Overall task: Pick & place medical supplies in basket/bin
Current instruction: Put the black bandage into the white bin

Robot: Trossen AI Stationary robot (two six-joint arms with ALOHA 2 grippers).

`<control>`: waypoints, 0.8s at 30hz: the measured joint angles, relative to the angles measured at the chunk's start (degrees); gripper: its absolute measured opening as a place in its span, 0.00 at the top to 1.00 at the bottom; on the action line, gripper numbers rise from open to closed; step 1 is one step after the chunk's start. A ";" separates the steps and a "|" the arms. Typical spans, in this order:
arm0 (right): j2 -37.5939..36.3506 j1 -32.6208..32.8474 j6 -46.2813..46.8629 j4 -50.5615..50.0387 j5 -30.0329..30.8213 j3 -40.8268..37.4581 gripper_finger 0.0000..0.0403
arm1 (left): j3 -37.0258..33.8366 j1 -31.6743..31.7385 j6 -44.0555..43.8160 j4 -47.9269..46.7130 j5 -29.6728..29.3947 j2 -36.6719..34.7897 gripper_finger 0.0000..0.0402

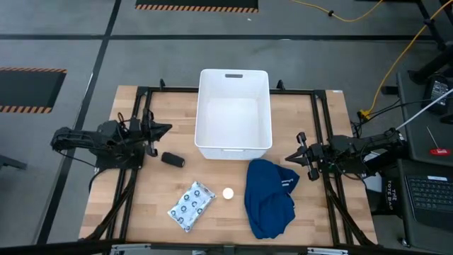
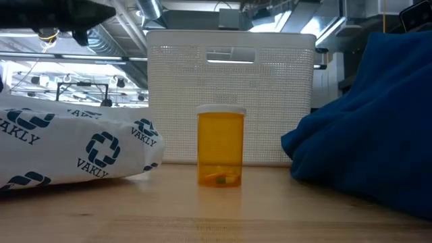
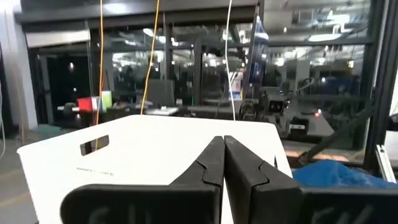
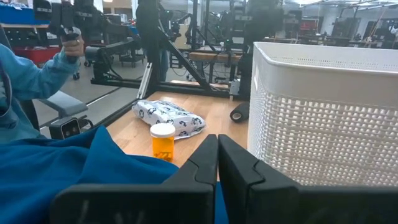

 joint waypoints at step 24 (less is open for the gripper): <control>0.00 0.00 -0.35 1.03 6.21 0.00 0.96 | 24.52 0.00 -11.27 -43.49 4.34 24.35 1.00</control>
